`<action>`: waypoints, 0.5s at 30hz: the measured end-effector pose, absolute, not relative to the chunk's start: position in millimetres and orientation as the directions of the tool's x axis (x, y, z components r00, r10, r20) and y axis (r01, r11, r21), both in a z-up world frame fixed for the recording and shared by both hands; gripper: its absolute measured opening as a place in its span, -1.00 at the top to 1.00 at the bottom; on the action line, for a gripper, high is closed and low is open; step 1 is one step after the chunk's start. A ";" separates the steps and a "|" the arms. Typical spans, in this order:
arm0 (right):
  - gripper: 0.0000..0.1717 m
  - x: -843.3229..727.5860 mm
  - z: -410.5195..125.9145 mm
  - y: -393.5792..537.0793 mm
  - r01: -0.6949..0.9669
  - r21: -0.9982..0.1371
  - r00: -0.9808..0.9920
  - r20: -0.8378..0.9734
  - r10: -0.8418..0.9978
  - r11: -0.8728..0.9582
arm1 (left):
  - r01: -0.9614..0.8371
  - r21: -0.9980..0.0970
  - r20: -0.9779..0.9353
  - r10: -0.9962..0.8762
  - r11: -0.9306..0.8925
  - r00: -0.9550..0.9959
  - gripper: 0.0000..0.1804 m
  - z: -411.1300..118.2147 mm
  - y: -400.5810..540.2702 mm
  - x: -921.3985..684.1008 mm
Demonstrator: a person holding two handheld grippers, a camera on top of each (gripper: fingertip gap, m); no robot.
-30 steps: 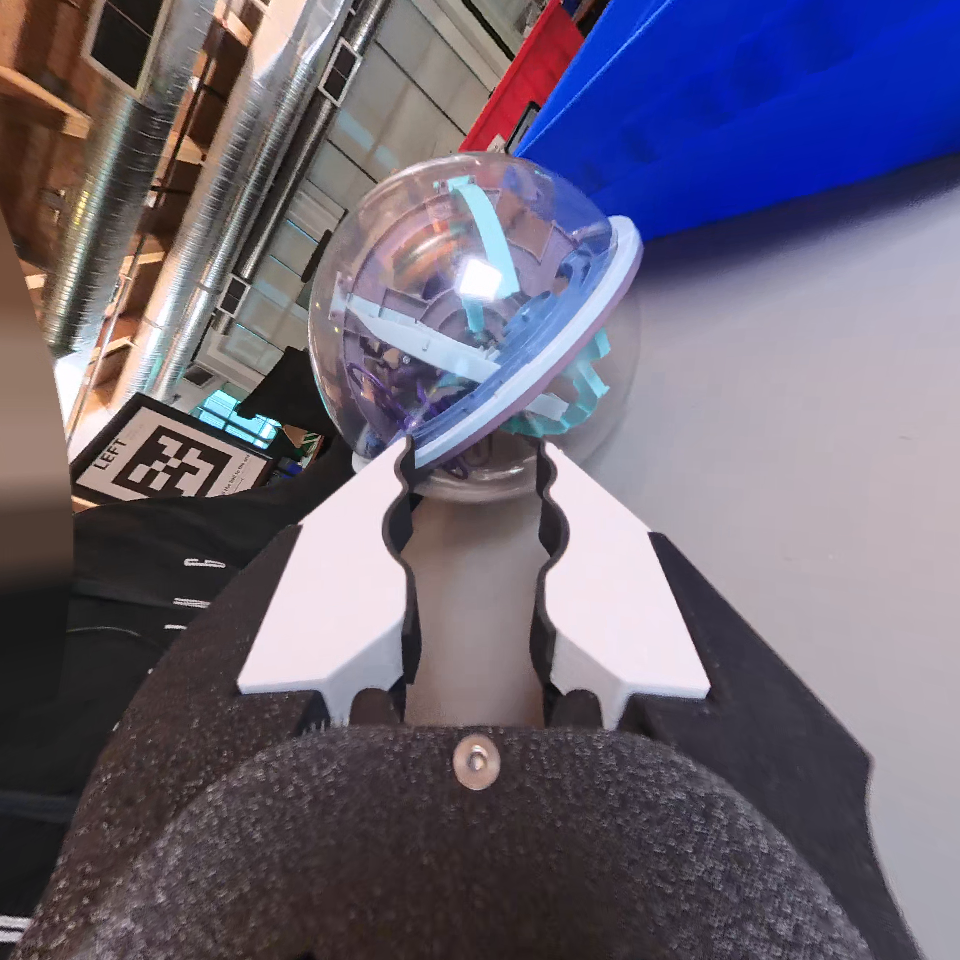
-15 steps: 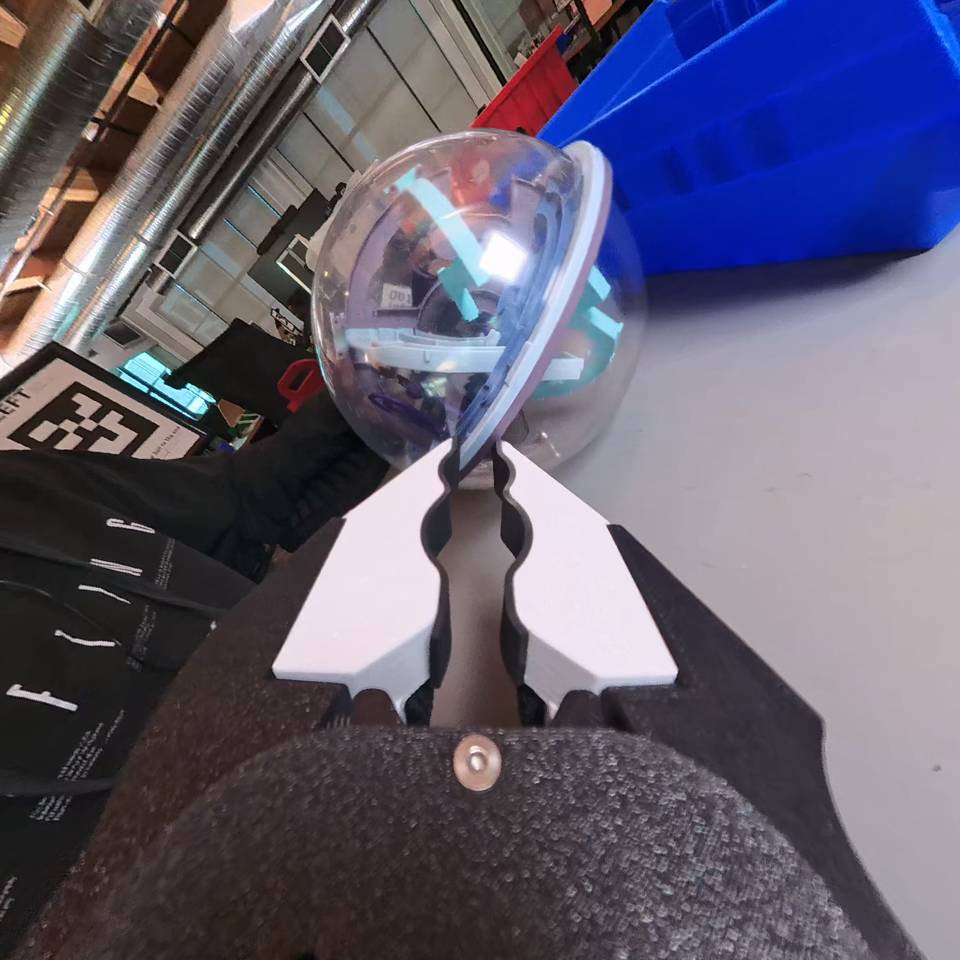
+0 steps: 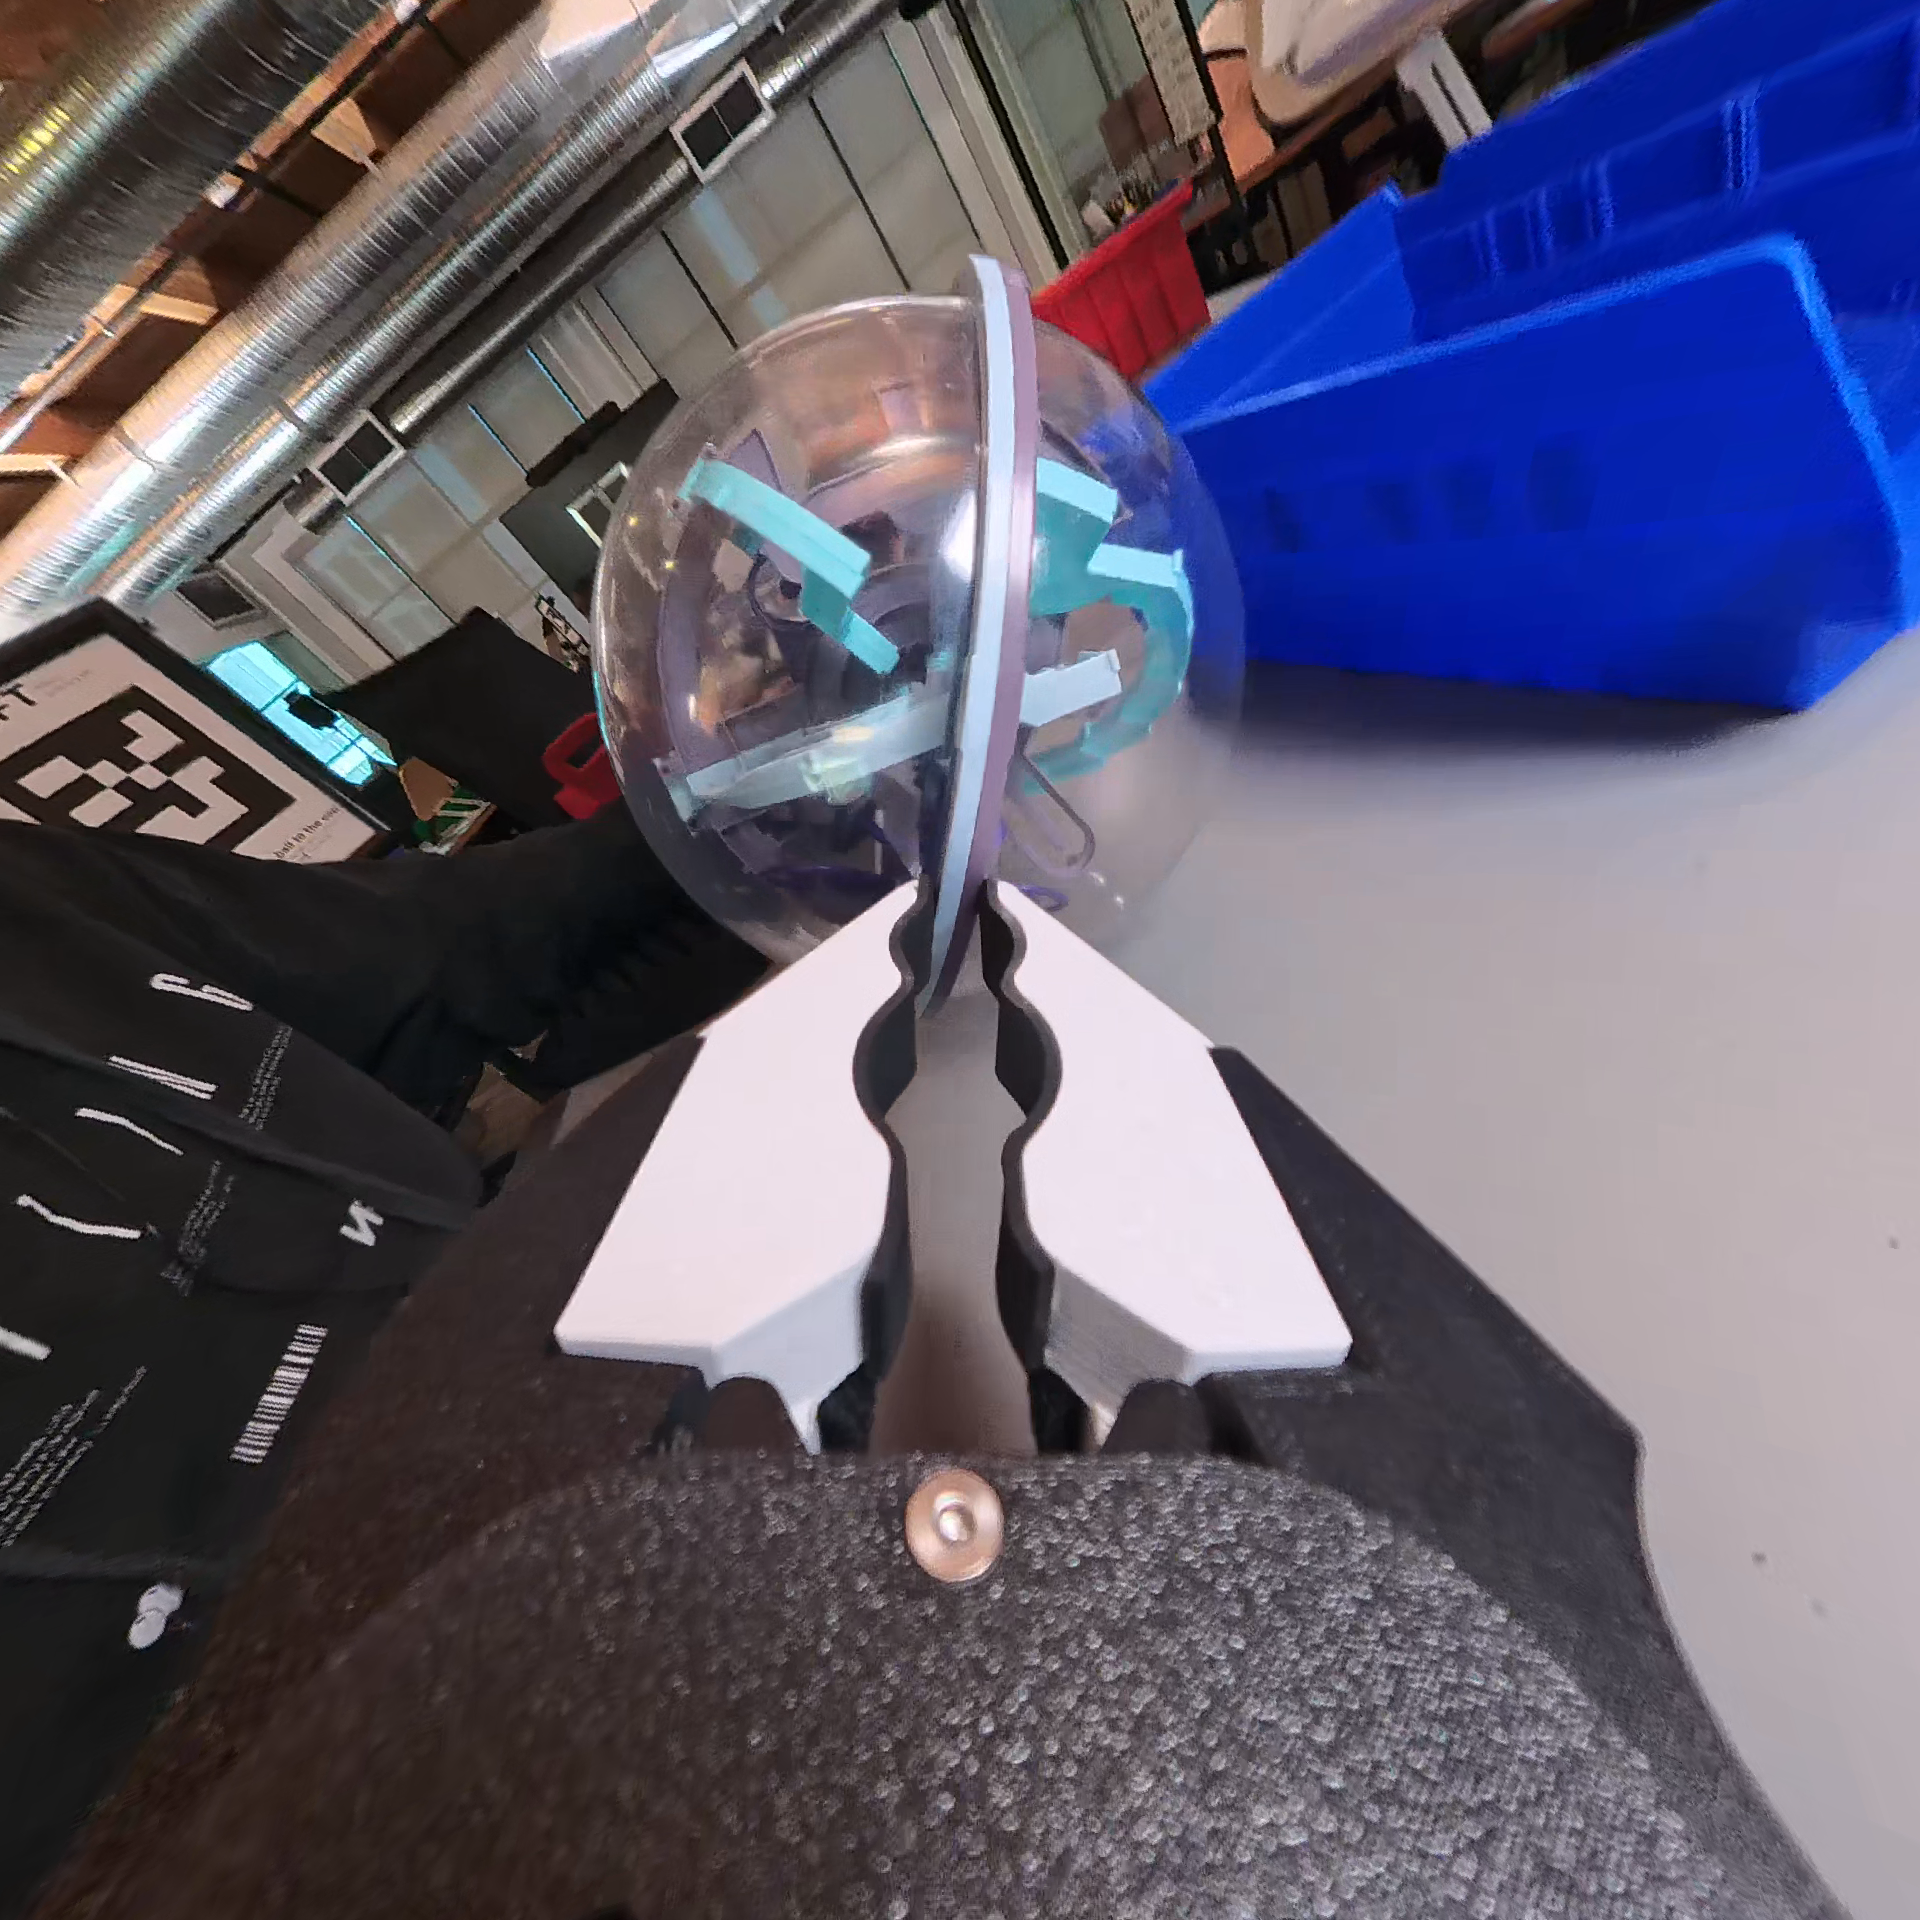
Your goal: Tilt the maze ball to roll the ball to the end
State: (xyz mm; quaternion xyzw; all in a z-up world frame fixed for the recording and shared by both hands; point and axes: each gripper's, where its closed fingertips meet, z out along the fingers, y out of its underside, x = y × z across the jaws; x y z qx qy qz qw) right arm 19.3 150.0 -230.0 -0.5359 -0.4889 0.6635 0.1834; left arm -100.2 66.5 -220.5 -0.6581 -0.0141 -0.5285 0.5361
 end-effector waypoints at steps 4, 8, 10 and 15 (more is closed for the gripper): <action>0.93 19.7 -186.1 148.4 0.208 -0.893 -0.404 -0.451 0.796 -0.400 | 0.557 -0.781 0.589 -0.629 -0.283 0.507 0.93 -174.8 65.5 -101.1; 0.93 17.9 -132.9 145.7 0.133 -0.943 -0.436 -0.331 0.837 -0.304 | 0.528 -0.842 0.447 -0.698 -0.116 0.559 0.93 -111.9 62.3 -102.8; 0.93 17.3 -100.9 145.3 0.080 -0.963 -0.442 -0.265 0.857 -0.257 | 0.499 -0.865 0.372 -0.720 -0.040 0.586 0.93 -80.1 60.1 -102.8; 0.93 21.7 -22.5 138.6 -0.067 -0.984 -0.462 -0.117 0.879 -0.167 | 0.438 -0.883 0.167 -0.760 0.169 0.629 0.93 -0.1 45.8 -94.4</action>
